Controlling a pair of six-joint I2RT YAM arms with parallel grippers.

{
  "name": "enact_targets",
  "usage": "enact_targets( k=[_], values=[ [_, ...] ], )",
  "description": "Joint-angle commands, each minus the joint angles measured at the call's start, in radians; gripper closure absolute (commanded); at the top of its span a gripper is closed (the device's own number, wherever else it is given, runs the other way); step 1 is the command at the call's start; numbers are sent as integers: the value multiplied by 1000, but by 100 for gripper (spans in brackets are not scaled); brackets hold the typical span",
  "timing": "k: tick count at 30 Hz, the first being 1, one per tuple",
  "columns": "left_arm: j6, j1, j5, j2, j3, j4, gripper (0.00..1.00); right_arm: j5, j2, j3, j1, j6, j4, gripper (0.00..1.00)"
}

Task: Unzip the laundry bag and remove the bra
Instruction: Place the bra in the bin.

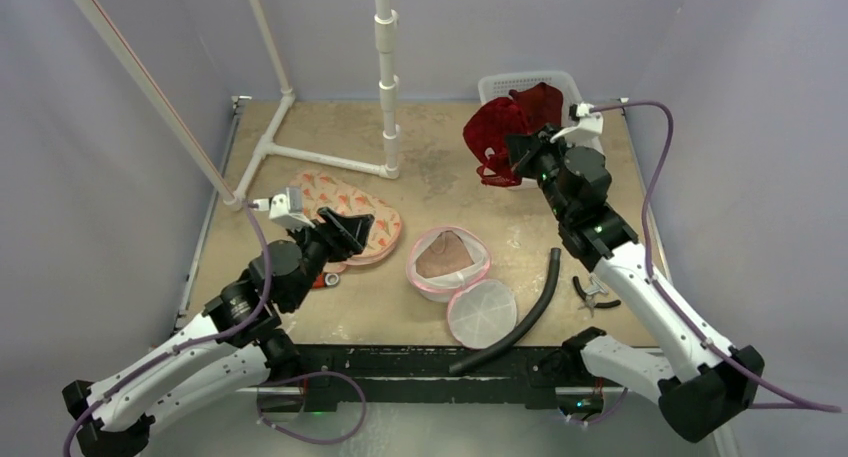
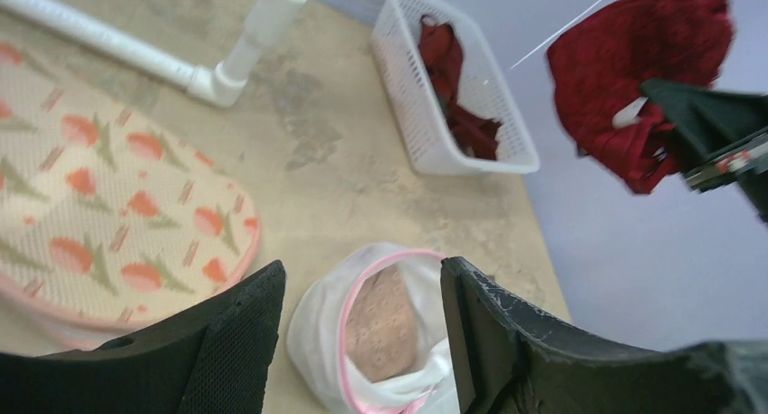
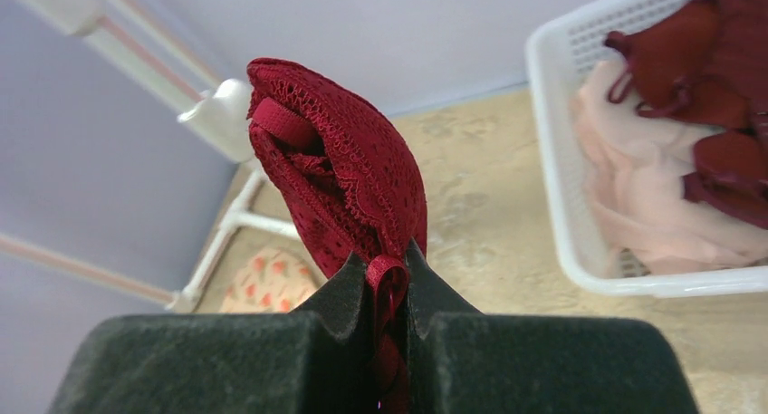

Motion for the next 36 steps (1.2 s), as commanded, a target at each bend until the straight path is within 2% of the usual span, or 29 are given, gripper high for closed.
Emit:
enact_targets(
  k=[1, 5, 10, 16, 24, 31, 36],
  values=[
    [-134, 5, -34, -11, -78, -56, 39, 68, 65, 77, -78, 0, 52, 100],
    [-170, 5, 10, -8, -114, -28, 39, -52, 138, 59, -230, 110, 100, 100],
    [-177, 5, 37, -3, -118, -24, 40, -45, 310, 132, -331, 77, 105, 100],
    [-174, 5, 47, -1, -143, -19, 40, -218, 510, 161, -465, 86, 229, 100],
    [-155, 5, 68, 50, -139, -18, 41, -285, 779, 379, -497, 81, 205, 100],
    [-145, 5, 62, 69, -145, -11, 41, -324, 889, 448, -510, 90, 194, 100],
    [-131, 5, 62, 86, -130, -26, 41, -329, 996, 571, -514, 62, 157, 100]
  ],
)
